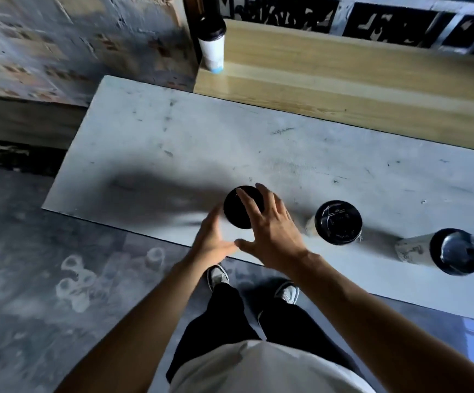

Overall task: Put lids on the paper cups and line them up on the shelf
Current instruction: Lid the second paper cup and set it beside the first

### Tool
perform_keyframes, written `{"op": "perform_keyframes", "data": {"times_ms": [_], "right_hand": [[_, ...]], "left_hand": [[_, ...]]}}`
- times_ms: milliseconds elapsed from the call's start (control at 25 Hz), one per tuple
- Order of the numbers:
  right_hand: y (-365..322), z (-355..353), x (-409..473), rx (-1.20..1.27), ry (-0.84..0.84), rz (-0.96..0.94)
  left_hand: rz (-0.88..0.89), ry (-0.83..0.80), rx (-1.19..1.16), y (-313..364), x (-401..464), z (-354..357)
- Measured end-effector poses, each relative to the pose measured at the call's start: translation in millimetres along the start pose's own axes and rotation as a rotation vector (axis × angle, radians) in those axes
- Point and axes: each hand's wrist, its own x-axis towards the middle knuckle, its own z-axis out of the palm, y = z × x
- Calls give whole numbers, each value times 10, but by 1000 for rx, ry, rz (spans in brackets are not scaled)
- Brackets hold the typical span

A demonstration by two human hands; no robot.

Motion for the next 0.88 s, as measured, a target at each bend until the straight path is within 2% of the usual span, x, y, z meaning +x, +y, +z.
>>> {"op": "perform_keyframes", "data": {"times_ms": [80, 200, 320, 480, 560, 640, 720, 800, 880], "right_hand": [[16, 26, 47, 25, 37, 27], [29, 19, 58, 77, 66, 34], [-28, -209, 42, 278, 60, 94], [-12, -667, -12, 544, -102, 40], [-29, -758, -57, 735, -144, 32], [-77, -749, -51, 926, -54, 63], [-94, -719, 16, 1074, 31, 127], [-92, -733, 97, 1197, 53, 208], [-113, -776, 137, 1265, 64, 212]], "left_hand": [[-30, 22, -86, 136, 84, 110], [-47, 83, -91, 315, 93, 84], [28, 64, -76, 408, -74, -240], [190, -50, 46, 683, -467, -801], [174, -25, 101, 923, -635, -974], [165, -37, 127, 1136, -698, -1056], [111, -118, 79, 1297, -647, -1095], [28, -172, -14, 1415, -574, -1122], [-9, -192, -79, 1480, -551, -1110]]}}
